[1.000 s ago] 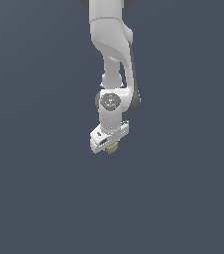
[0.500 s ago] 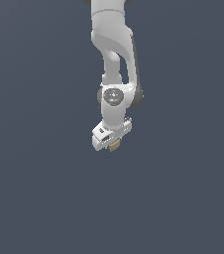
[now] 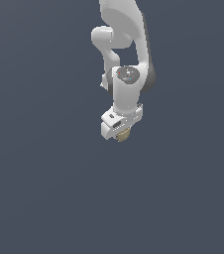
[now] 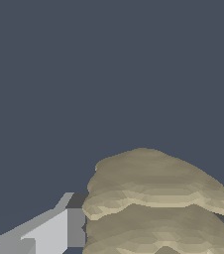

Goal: Pick up the object and move it to a goal position.

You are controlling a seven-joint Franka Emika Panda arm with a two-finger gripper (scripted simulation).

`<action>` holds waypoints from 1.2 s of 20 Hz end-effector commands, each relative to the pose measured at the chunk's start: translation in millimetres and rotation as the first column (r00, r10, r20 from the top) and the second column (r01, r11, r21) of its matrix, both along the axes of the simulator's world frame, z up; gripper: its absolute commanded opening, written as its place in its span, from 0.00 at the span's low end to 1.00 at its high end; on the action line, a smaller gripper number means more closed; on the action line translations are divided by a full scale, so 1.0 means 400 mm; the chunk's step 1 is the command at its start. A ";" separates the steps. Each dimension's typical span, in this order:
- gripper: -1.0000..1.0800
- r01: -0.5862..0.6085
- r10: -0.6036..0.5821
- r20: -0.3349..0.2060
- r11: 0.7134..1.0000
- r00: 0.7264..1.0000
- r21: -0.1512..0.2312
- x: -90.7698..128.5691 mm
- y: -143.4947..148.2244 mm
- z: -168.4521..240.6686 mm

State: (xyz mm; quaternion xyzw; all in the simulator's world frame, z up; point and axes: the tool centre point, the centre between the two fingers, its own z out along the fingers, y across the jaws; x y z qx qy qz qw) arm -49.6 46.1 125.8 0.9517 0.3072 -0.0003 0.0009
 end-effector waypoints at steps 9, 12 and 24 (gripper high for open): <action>0.00 -0.002 0.002 0.000 1.000 1.000 -0.001 -0.055 0.167 0.274; 0.00 -0.002 0.002 0.000 1.000 1.000 0.000 -0.069 0.213 0.351; 0.00 -0.001 0.001 0.000 1.000 1.000 0.001 -0.100 0.343 0.566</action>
